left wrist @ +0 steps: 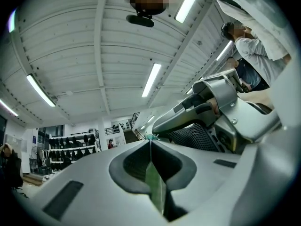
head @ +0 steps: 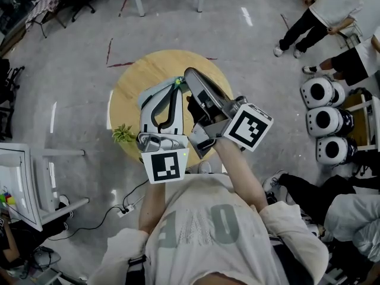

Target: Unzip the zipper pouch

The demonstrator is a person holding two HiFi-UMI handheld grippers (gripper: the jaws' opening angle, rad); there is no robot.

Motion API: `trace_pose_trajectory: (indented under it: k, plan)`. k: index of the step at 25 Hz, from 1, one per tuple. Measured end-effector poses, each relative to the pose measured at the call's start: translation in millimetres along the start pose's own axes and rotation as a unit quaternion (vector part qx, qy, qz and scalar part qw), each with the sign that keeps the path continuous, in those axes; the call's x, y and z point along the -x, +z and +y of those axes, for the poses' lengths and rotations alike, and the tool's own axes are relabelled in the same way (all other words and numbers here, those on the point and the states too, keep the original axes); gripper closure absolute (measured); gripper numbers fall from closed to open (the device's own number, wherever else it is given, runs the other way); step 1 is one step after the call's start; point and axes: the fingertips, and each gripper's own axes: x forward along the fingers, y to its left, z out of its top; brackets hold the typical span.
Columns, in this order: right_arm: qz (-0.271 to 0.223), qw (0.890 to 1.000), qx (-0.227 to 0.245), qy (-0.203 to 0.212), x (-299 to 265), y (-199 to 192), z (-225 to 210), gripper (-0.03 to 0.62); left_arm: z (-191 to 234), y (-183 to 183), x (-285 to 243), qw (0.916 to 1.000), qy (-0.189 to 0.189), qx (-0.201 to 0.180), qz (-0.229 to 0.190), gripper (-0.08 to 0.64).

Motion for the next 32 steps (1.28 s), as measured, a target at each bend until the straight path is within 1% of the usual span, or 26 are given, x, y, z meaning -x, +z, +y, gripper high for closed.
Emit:
trace_pose_trajectory:
  k: [2, 4, 5, 6, 7, 8, 10, 12, 14, 16, 19, 22, 25, 27, 30, 31, 32]
  plan:
    - [0.005, 1.000, 0.020, 0.000, 0, -3, 2, 0.563, 0, -2, 3, 1.0000, -0.003, 0.003, 0.000, 0.528]
    - [0.009, 0.999, 0.039, -0.010, 1, -7, 1, 0.563, 1, -4, 7, 1.0000, -0.004, 0.006, -0.002, 0.529]
    - [0.007, 0.999, 0.047, -0.024, 3, -8, -4, 0.564, 4, -4, 10, 0.9998, 0.000, 0.017, -0.005, 0.529]
    - [0.004, 0.998, 0.054, -0.045, 7, -6, -13, 0.565, 10, -3, 15, 0.9992, 0.009, 0.038, -0.010, 0.529]
    - [0.000, 0.996, 0.055, -0.064, 13, -3, -24, 0.565, 16, -1, 19, 0.9980, 0.020, 0.059, -0.016, 0.529]
    - [-0.006, 0.996, 0.047, -0.077, 20, 1, -35, 0.565, 21, 1, 22, 0.9971, 0.029, 0.067, -0.021, 0.529]
    - [-0.022, 0.995, 0.036, -0.096, 35, 12, -50, 0.565, 27, 7, 25, 0.9969, 0.036, 0.063, -0.028, 0.529]
    - [-0.033, 0.991, 0.053, -0.115, 44, 23, -60, 0.565, 37, 13, 28, 0.9952, 0.052, 0.074, -0.039, 0.529]
    - [-0.042, 0.989, 0.058, -0.126, 50, 30, -66, 0.565, 46, 18, 31, 0.9947, 0.061, 0.069, -0.045, 0.529]
    - [-0.049, 0.989, 0.052, -0.128, 53, 32, -67, 0.565, 48, 17, 31, 0.9957, 0.060, 0.057, -0.042, 0.529]
    - [-0.049, 0.989, 0.060, -0.126, 54, 32, -67, 0.565, 46, 14, 31, 0.9946, 0.065, 0.071, -0.039, 0.529]
    - [-0.049, 0.989, 0.050, -0.133, 60, 35, -75, 0.565, 39, 13, 27, 0.9947, 0.061, 0.074, -0.035, 0.529]
    - [-0.044, 0.990, 0.046, -0.129, 60, 35, -77, 0.565, 37, 13, 24, 0.9943, 0.058, 0.083, -0.034, 0.529]
    - [-0.044, 0.989, 0.058, -0.128, 60, 35, -77, 0.563, 36, 12, 23, 0.9941, 0.053, 0.087, -0.036, 0.529]
    - [-0.045, 0.987, 0.091, -0.121, 62, 36, -71, 0.556, 32, 3, 22, 0.9943, 0.044, 0.093, -0.026, 0.529]
    - [-0.044, 0.988, 0.098, -0.114, 62, 37, -68, 0.537, 30, -1, 21, 0.9941, 0.042, 0.097, -0.022, 0.529]
    - [-0.043, 0.988, 0.106, -0.108, 62, 38, -65, 0.492, 27, -4, 20, 0.9939, 0.039, 0.102, -0.018, 0.529]
